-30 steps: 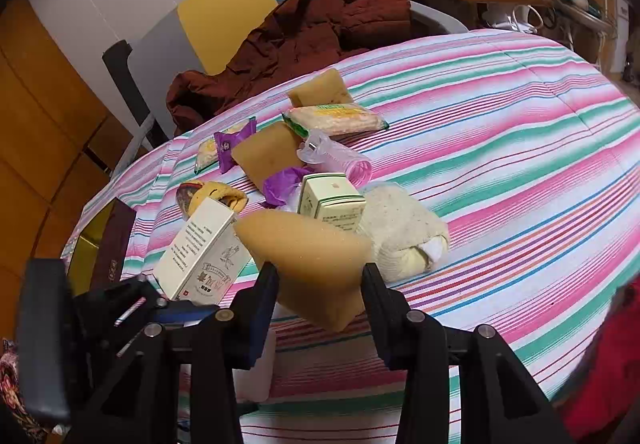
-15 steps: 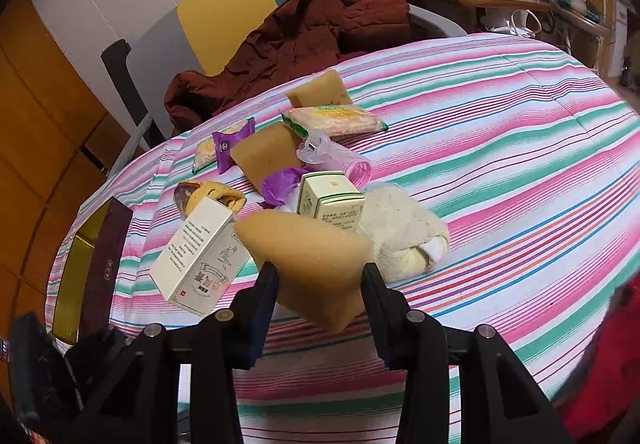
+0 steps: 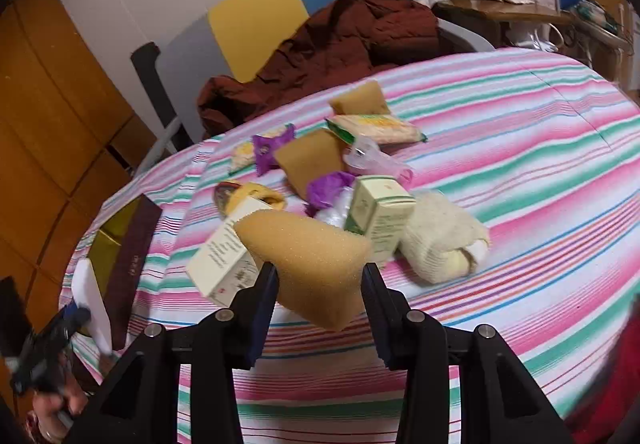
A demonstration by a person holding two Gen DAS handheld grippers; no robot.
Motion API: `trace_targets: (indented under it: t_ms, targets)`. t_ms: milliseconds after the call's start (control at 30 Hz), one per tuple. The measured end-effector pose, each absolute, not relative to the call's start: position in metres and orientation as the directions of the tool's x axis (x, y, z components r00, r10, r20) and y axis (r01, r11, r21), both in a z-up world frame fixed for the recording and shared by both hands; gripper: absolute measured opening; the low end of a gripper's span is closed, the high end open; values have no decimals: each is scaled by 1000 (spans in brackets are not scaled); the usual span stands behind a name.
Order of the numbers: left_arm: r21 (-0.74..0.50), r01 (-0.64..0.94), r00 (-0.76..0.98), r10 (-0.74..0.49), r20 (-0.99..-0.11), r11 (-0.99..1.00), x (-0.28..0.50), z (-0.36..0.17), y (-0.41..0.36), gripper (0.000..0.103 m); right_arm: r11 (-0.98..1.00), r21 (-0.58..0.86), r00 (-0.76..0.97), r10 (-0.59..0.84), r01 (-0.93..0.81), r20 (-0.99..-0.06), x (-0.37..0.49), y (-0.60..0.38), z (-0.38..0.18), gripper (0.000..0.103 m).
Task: Organize objects
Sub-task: 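Carry both into the gold tray and open both grippers to release them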
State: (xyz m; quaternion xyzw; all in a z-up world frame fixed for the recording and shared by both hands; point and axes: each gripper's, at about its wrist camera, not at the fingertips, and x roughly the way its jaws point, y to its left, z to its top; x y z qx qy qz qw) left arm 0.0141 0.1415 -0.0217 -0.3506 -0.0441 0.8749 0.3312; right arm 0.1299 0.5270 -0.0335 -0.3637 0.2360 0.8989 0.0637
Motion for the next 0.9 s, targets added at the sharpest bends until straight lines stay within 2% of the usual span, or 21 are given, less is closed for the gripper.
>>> trace_targets:
  t_ms: [33,167,300,467,600,900]
  targets:
    - [-361,-531,-533,633,-561,-767,7,-20,126,61,-883,380,-738,-59,-276,-672,131,524,-31,43]
    - [-352,-461,-599,578,-554,-815,-7,-6,97,57,-902,372,-778,-69,-219,-624,131,507,-20,43]
    - [-380,-394,-613,547,-570,-837,-25,-11,67,54,-916,368,-796,-99,-162,-598,129,483,-10,43]
    - [-395,-296,-594,491,-637,-870,-41,-36,36,52,-904,418,-801,-184,-89,-570,119,443,-4,43]
    - [-439,-244,-597,491,-634,-864,-39,-47,15,52,-901,435,-786,-260,-12,-561,107,401,-1,43]
    - [-216,-176,-712,275,-646,-961,-21,-31,1,52,-882,433,-693,-430,186,-579,52,280,-1,44]
